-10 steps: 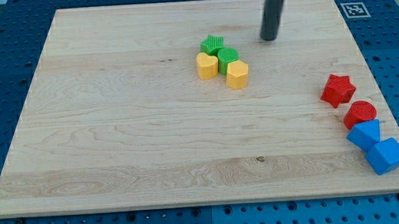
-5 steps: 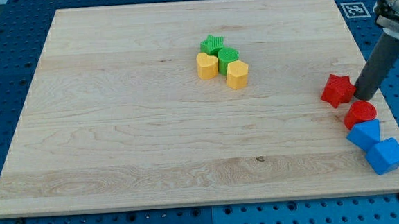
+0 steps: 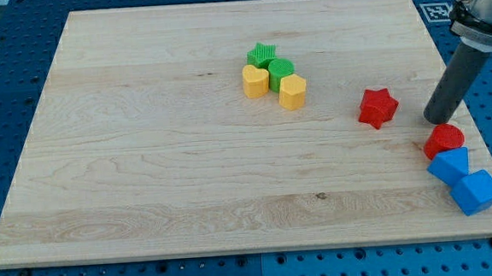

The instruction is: Push the red star slightly left

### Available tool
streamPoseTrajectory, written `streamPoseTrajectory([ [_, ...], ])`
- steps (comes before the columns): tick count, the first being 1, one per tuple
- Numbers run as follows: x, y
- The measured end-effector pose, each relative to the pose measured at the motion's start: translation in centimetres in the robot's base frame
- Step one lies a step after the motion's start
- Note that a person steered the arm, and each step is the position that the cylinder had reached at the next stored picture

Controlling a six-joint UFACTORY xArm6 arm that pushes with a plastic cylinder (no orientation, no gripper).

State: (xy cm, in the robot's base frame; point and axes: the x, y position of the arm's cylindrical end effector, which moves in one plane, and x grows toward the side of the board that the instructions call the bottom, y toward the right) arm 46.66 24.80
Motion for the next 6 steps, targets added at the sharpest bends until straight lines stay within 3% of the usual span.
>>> streamPoseTrajectory([
  [6,-2.6,1.7],
])
